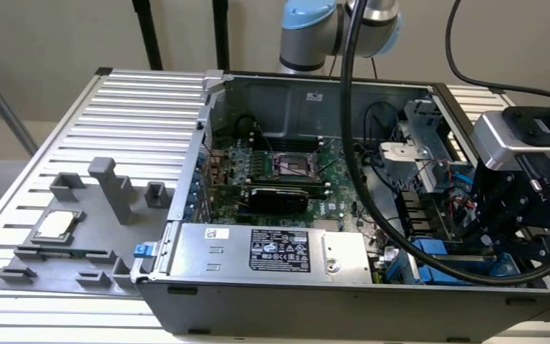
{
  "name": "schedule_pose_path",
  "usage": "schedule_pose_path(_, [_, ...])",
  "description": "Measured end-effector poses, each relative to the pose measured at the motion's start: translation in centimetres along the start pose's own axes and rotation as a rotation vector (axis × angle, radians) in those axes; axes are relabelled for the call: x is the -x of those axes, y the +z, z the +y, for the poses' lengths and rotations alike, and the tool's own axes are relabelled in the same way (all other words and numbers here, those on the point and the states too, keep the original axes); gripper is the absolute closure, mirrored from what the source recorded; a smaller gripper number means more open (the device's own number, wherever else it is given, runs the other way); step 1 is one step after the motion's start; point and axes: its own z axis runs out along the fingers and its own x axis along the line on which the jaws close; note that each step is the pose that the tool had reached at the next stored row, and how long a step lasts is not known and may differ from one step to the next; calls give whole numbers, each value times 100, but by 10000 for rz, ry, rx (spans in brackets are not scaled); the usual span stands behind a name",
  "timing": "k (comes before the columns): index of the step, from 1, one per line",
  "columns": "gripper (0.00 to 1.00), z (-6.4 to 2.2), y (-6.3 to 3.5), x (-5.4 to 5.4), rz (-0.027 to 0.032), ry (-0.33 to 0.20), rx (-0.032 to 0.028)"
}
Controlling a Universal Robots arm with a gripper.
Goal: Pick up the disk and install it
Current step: 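Insert the second disk wire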
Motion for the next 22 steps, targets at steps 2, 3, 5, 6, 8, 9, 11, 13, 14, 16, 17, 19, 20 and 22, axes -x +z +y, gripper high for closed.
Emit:
schedule_pose_path(2, [100,0,0,1,46,4,-10])
schedule_pose_path(3, [100,0,-1,1,81,5,-17])
schedule_pose_path(5, [100,0,2,1,125,5,-46])
schedule_pose_path(6, [100,0,3,2,141,4,-62])
schedule_pose_path(8, [100,0,4,6,156,5,-91])
schedule_pose_path(9, [100,0,5,11,157,5,-103])
schedule_pose_path(11, [100,1,6,21,156,5,-126])
schedule_pose_path(13, [100,3,7,28,156,6,-146])
schedule_pose_path(14, [100,5,7,30,156,7,-154])
schedule_pose_path(16, [100,10,8,32,160,10,-171])
schedule_pose_path(17, [100,14,9,33,163,11,-179])
schedule_pose_path(19, [100,28,8,33,169,12,-192])
schedule_pose_path(20, [100,35,9,33,172,12,-199])
schedule_pose_path(22, [100,51,9,34,176,13,-207])
